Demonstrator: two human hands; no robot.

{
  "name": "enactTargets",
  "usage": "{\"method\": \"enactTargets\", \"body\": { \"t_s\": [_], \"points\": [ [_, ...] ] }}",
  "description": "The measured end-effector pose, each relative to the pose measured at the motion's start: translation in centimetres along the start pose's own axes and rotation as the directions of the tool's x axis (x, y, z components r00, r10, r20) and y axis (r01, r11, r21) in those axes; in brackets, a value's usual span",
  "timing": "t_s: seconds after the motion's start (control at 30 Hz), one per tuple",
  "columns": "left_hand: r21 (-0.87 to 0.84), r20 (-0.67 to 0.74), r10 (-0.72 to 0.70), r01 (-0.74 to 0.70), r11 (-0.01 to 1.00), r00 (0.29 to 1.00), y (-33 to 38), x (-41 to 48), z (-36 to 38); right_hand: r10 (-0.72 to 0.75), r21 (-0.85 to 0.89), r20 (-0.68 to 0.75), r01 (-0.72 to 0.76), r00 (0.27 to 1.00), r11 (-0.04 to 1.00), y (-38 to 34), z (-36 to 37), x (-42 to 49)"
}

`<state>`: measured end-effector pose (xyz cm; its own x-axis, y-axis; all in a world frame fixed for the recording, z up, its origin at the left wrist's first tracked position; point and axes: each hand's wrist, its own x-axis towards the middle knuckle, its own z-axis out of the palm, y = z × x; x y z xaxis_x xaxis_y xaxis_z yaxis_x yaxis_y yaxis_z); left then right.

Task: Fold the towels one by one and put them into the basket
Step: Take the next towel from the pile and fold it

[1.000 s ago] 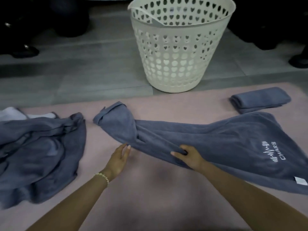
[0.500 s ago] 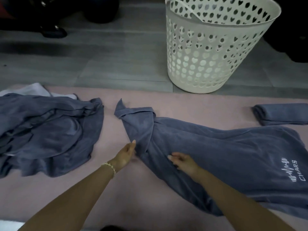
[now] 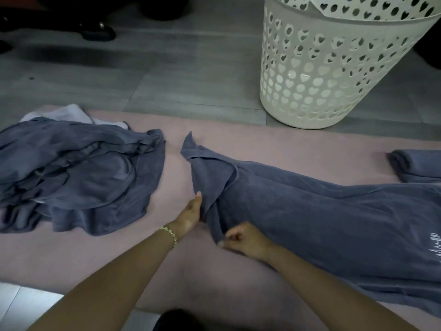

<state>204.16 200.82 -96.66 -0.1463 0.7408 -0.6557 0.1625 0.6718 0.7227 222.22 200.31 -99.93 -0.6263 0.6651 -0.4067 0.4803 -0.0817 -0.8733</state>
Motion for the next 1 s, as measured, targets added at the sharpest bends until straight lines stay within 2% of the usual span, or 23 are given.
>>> {"method": "enactTargets", "body": {
  "t_s": [0.03,0.07,0.1,0.13,0.2,0.23,0.27,0.3,0.37,0.5,0.57,0.6,0.67,0.73,0.77,0.83,0.9,0.97,1.0],
  "points": [
    [0.044,-0.037,-0.002,0.004,0.999,0.999,-0.4,0.2,-0.9,0.068,-0.098,0.178,-0.051,0.982,0.994,0.0,0.3,-0.6],
    [0.084,-0.07,0.003,0.003,0.996,0.998,-0.8,0.5,-1.8,0.186,-0.159,0.314,-0.142,0.931,0.977,0.3,0.4,-1.1],
    [0.097,-0.108,0.01,0.0,0.995,0.994,-1.2,0.6,-2.6,0.278,-0.165,0.362,-0.232,0.89,0.959,0.5,0.1,-1.3],
    [0.084,-0.137,0.006,0.006,0.996,0.991,-1.7,1.0,-3.3,0.318,-0.128,0.299,-0.293,0.9,0.948,1.0,-0.3,-1.0],
    [0.053,-0.177,0.009,0.001,0.999,0.984,-2.1,1.6,-4.2,0.317,0.042,-0.085,-0.314,0.945,0.948,1.5,-1.4,0.5],
    [0.049,-0.187,0.026,-0.017,0.999,0.982,-2.2,2.0,-4.4,0.296,0.126,-0.276,-0.271,0.914,0.954,1.2,-1.9,1.3],
    [0.048,-0.189,0.04,-0.032,0.998,0.981,-2.3,2.4,-4.4,0.288,0.208,-0.38,-0.222,0.879,0.953,0.8,-2.4,2.4],
    [0.054,-0.186,0.053,-0.043,0.998,0.981,-2.3,2.7,-4.3,0.309,0.277,-0.396,-0.208,0.865,0.938,0.0,-2.7,3.3],
    [0.05,-0.142,0.079,-0.072,0.996,0.987,-1.9,2.9,-3.4,0.345,0.342,-0.331,-0.229,0.879,0.911,-0.7,-3.0,5.6],
    [0.05,-0.041,0.033,-0.031,0.998,0.999,-1.3,3.5,-1.7,0.401,0.303,-0.248,-0.322,0.882,0.897,-1.5,-2.6,9.1],
    [0.001,-0.027,-0.022,0.022,1.0,0.999,-0.9,3.8,-1.8,0.307,0.286,-0.251,-0.233,0.918,0.929,-3.0,-2.0,9.6],
    [-0.083,-0.048,-0.038,0.034,0.996,0.998,-0.6,3.9,-2.1,0.236,0.306,-0.216,-0.164,0.947,0.938,-4.1,-1.6,9.7],
    [-0.318,-0.087,-0.063,0.032,0.948,0.994,0.0,4.2,-3.5,0.116,0.369,-0.022,-0.1,0.993,0.924,-6.3,-0.8,9.5],
    [-0.516,-0.102,-0.095,0.029,0.856,0.99,0.0,4.2,-5.8,0.091,0.375,0.257,-0.187,0.962,0.908,-7.3,-0.2,9.1],
    [-0.527,-0.14,-0.105,0.016,0.85,0.985,-0.4,4.2,-7.0,0.107,0.364,0.31,-0.222,0.945,0.905,-7.3,-0.2,8.9],
    [-0.477,-0.274,-0.151,0.002,0.879,0.95,-2.3,4.5,-9.4,0.157,0.374,0.205,-0.225,0.966,0.9,-6.6,0.1,8.7],
    [-0.36,-0.466,-0.161,-0.02,0.933,0.87,-4.4,4.7,-11.8,0.213,0.324,0.041,-0.214,0.976,0.921,-5.3,0.7,8.5],
    [-0.183,-0.63,-0.086,-0.04,0.982,0.772,-6.0,3.8,-13.5,0.249,0.221,0.011,-0.245,0.968,0.944,-4.1,1.7,8.6],
    [-0.086,-0.646,-0.024,-0.041,0.995,0.763,-6.8,3.5,-14.0,0.264,0.179,0.034,-0.265,0.964,0.947,-3.6,2.5,8.6]
  ]
}}
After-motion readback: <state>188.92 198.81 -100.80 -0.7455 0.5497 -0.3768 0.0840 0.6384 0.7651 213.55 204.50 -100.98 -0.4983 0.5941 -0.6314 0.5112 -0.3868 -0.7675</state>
